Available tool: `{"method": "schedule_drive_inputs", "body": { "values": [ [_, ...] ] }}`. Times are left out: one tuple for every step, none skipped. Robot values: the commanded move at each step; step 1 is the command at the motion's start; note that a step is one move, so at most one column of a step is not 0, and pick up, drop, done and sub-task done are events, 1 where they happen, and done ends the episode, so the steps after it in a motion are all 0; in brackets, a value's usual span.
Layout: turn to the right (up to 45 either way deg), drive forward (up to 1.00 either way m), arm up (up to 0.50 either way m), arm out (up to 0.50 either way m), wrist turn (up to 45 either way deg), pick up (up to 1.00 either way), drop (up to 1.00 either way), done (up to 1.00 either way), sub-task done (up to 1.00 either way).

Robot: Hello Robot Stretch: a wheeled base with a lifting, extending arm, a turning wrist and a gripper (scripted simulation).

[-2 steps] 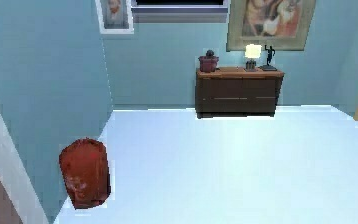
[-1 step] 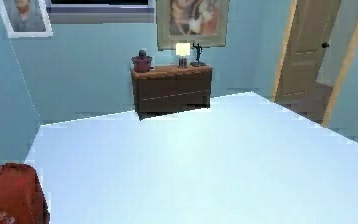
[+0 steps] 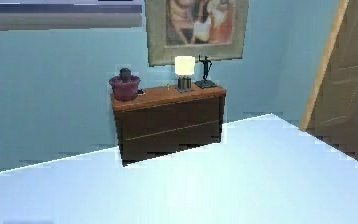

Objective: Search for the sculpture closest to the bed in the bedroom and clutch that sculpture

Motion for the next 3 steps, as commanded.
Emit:
{"method": "schedule_drive_inputs", "body": {
  "values": [
    [3.0, 0.00, 0.00, 0.00, 0.0, 0.00, 0.00, 0.00, 0.00],
    [0.0, 1.00, 0.00, 0.00, 0.0, 0.00, 0.00, 0.00, 0.00],
    [0.0, 0.30, 0.00, 0.00, 0.0, 0.00, 0.00, 0.00, 0.00]
  ]
}}
